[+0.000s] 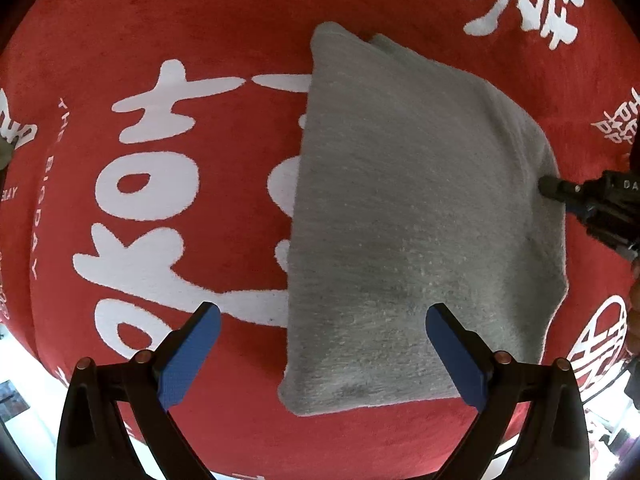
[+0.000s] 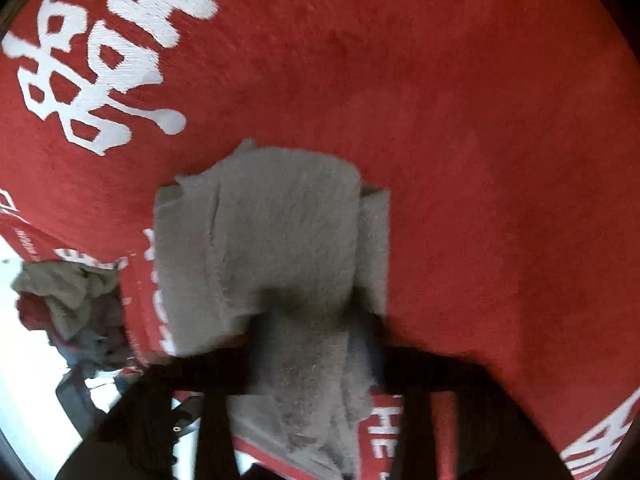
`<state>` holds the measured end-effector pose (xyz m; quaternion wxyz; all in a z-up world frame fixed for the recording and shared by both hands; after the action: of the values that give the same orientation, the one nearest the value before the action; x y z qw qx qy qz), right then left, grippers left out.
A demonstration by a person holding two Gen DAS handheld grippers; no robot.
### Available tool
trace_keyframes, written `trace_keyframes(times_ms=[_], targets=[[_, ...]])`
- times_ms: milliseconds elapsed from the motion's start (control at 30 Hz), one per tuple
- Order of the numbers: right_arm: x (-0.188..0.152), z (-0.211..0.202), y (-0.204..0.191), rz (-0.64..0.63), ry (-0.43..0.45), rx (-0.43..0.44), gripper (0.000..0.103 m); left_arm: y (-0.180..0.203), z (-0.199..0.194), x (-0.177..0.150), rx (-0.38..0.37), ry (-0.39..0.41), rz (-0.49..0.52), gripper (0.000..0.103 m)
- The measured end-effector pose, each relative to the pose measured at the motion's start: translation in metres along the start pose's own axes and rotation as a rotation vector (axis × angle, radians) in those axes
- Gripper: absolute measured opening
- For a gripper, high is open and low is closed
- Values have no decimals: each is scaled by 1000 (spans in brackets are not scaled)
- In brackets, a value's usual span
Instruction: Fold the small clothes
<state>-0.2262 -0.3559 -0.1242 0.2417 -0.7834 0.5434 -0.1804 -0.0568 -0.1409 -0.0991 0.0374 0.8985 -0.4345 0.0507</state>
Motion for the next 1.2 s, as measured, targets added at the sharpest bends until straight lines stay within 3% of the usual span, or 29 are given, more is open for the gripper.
trace_keyframes(times_ms=[200,333,567,1200], targets=[[-4,7,10,-74,-6,-69,8,7,11,-3,20,-24,12,103],[-7,4,12,-50,-4,-53,11,10,10,-4,25,-25,22,103],[-18,-19,19,-35,0,-60,49,15,11,0,25,-33,29,103],[-34,-22,31,20,-16,-26,53,35,16,14,25,-35,56,103]])
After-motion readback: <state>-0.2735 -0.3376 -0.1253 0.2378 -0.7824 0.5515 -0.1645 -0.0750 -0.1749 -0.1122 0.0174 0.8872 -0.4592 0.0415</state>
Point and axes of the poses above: each gripper's, at about its wrist camera, not at the fingertips, and z roughly the way its jaws point, y to its right, x to its top, the point moved 3 cm from there along z, roughly the way its jaws point, and after that the axes turned 7 degrees about y, right-handed, at the moved point
